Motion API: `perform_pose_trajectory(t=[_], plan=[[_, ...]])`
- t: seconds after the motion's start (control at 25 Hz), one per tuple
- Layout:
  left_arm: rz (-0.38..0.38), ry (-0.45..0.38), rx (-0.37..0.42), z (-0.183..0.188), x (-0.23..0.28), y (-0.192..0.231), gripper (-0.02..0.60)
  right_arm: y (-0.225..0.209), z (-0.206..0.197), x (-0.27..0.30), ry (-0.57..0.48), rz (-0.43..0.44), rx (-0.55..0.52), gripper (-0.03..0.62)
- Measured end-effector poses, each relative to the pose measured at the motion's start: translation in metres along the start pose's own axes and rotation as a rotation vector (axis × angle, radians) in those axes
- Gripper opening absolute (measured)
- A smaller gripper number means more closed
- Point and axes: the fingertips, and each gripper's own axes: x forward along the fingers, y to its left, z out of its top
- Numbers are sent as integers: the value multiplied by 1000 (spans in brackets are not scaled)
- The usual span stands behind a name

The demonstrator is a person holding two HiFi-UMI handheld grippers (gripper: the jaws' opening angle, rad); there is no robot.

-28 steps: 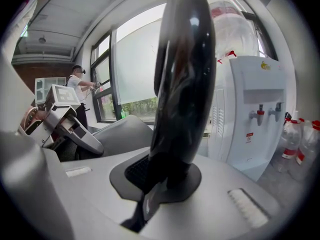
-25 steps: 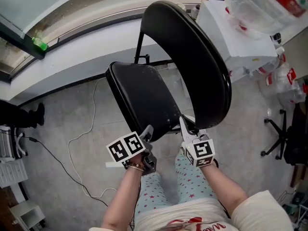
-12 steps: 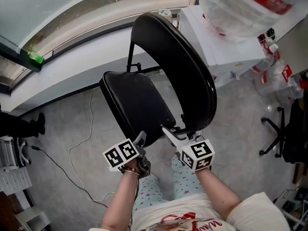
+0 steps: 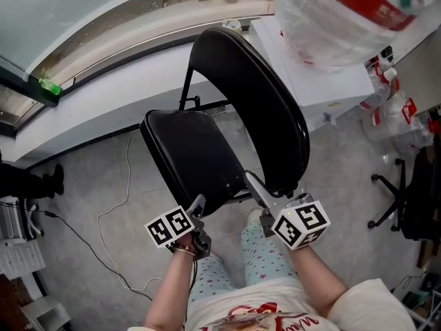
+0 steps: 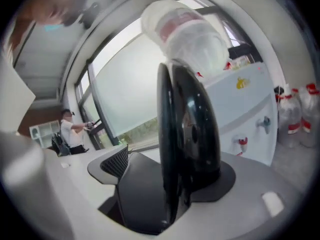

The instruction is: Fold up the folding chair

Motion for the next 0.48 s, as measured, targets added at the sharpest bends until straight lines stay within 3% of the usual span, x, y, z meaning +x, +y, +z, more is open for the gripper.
perform_pose_trajectory(t=[0.08,0.2,0.36,0.48], plan=[[-2,1,-10,-3,2,-1,209,-4,12,-2,6,32,-9,371],[1,-1,-10,-3,3,-3,209,0,31,-5,-9,112,-32,344],[8,3,-12,-3,4,-3,209,4,65,-6,-25,182,-43,332],[13,4,-12,-4,5,-5,209,3,85,-1,29,208,-55,327]])
